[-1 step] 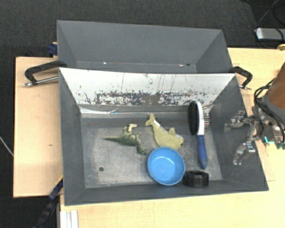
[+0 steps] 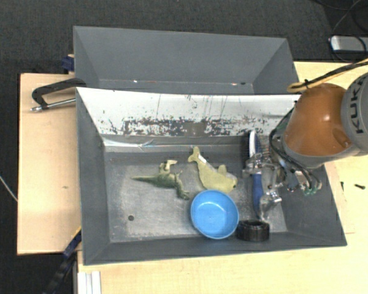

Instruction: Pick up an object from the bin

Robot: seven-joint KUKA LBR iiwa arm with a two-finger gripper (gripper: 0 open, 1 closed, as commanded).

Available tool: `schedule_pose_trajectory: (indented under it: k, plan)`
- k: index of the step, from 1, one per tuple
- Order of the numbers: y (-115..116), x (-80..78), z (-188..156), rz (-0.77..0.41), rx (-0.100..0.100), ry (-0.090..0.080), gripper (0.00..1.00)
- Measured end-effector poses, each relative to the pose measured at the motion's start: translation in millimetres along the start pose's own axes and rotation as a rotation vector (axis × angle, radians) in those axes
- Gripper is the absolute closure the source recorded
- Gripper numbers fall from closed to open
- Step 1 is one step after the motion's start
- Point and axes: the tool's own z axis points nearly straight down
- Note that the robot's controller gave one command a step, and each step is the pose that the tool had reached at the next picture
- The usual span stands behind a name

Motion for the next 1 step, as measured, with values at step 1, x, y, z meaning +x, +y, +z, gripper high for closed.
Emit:
schedule_pose_trajectory:
  k: [1]
  plan:
    - [-1.7, 7.8, 1.3, 0.003, -0.004, 0.027, 1.0]
